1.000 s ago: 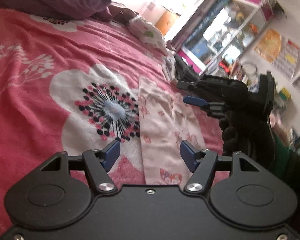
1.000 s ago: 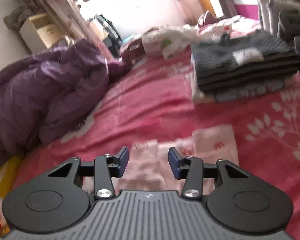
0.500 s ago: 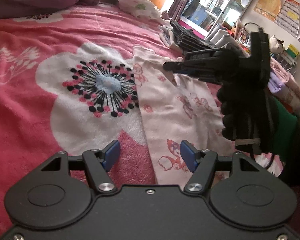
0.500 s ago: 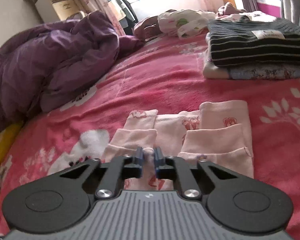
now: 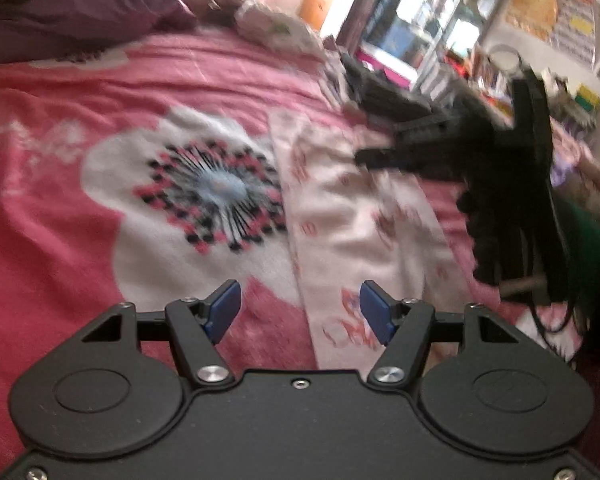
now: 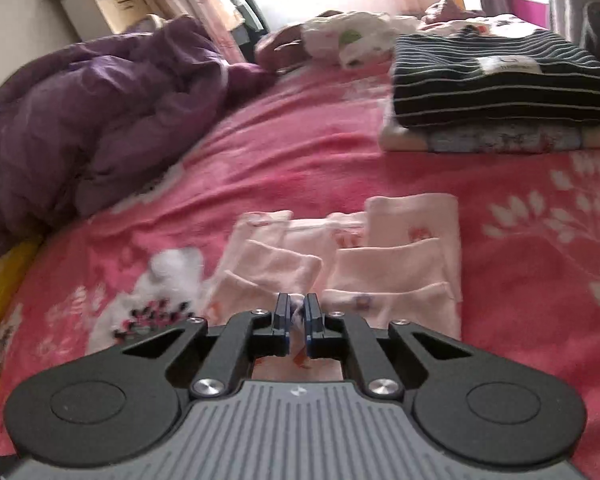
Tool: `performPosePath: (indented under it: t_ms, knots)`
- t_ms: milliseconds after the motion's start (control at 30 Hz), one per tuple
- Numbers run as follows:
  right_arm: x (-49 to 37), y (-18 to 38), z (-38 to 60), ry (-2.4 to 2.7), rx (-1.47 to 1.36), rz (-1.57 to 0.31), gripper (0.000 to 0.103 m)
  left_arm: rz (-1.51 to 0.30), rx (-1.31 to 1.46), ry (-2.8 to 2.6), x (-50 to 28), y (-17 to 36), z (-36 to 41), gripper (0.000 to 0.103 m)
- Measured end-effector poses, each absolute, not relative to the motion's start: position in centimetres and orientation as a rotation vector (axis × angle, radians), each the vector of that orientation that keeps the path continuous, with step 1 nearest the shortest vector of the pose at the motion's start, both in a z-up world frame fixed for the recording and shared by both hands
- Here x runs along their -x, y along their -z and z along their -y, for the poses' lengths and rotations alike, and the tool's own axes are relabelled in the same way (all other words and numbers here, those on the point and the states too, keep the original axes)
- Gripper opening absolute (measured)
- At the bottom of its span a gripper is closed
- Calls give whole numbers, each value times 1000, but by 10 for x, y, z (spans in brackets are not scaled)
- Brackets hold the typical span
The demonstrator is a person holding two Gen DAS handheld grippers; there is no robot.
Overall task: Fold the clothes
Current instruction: 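Lower the folded part onto the top with the right tool, then open the right tool to release the folded part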
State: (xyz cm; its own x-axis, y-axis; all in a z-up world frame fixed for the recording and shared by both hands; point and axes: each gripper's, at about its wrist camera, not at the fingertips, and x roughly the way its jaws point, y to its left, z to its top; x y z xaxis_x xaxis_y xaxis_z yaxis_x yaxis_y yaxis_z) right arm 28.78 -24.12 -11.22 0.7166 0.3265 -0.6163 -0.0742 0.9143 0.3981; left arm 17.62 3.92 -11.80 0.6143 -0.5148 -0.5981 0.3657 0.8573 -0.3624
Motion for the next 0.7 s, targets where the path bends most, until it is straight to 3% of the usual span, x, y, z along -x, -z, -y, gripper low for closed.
performPosePath:
  t_ms: [33,100,167,233,367,500,700]
  knots:
    - [-283,109,242,-224,-371,-719,13,-736,221,510,-176,116,-42,63]
    - [-268,99,240,-234,-338,-662,13,-719,211,520,-174,114,-42,48]
    - [-249,89,235,-263,-271,-611,13,-721,179,543,-172,113,-37,45]
    - [-223,84,227,-325,-212,-597,13,-720,128,568,-167,112,-31,35]
    - [-173,89,211,-449,-130,-599,12,-711,50,633,-153,112,-18,31]
    - [-154,120,201,-418,2,-743,11,-788,-100,681,-141,131,11,31]
    - [-123,104,207,-417,-25,-640,16,-740,-105,677,-129,130,18,31]
